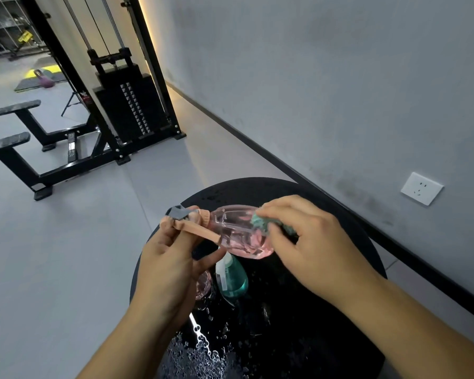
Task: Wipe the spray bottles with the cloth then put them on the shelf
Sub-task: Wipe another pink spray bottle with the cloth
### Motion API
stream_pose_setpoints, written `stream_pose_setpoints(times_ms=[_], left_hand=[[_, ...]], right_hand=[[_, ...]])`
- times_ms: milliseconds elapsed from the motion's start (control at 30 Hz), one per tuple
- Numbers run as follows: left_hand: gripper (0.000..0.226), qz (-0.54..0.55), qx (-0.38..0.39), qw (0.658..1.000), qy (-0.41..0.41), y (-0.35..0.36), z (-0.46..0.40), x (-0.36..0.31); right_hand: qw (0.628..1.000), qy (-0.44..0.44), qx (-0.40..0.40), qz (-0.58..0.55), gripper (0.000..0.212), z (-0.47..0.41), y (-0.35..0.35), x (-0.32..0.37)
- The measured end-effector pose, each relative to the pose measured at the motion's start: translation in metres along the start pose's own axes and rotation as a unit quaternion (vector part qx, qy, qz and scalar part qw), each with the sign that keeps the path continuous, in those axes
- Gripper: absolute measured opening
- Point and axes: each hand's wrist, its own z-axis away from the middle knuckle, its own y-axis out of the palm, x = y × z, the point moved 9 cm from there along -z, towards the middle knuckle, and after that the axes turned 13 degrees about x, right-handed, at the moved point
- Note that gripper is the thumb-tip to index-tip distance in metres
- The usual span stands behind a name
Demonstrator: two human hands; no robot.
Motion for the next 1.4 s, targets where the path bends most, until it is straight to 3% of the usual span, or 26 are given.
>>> stream_pose_setpoints(times_ms=[100, 300, 433, 533, 1067, 1233, 1333, 1400], left_hand=[[0.018, -0.002, 0.007, 1.0, 0.006, -0.001, -0.001, -0.004], [0.037, -0.014, 0.012, 1.0, -0.007, 0.0, 0.0, 0.001], [0.033, 0.0, 0.003, 1.0, 0.016, -0.004, -0.001, -0.007], [0.016, 0.003, 0.012, 1.0, 0.015, -0.005, -0.002, -0.006], [0.015, 0.036, 0.068, 0.997, 0.006, 0.004, 0.002, -0.007], [0.045, 0.089, 0.125, 0.988, 0.018, 0.01, 0.005, -0.007], [0.022, 0.074, 0.089, 0.993, 0.014, 0.011, 0.005, -0.007], [0.026, 0.048, 0.035, 0.998, 0.016, 0.006, 0.004, -0.007]], right_hand=[[0.999, 0.031, -0.004, -0.012, 0.03, 0.0, -0.004, -0.008], [1.0, -0.004, 0.013, -0.015, 0.029, 0.002, 0.0, 0.005], [0.999, 0.032, 0.001, -0.037, 0.029, 0.001, -0.008, -0.007], [0.999, 0.013, -0.009, -0.047, 0.028, 0.004, -0.01, -0.001], [0.985, 0.012, -0.065, -0.157, 0.028, 0.005, -0.02, -0.002], [0.983, 0.002, -0.074, -0.168, 0.028, 0.005, -0.023, -0.002], [0.985, -0.007, -0.069, -0.155, 0.028, 0.006, -0.021, -0.001], [0.986, -0.012, -0.062, -0.156, 0.029, 0.007, -0.018, 0.001]])
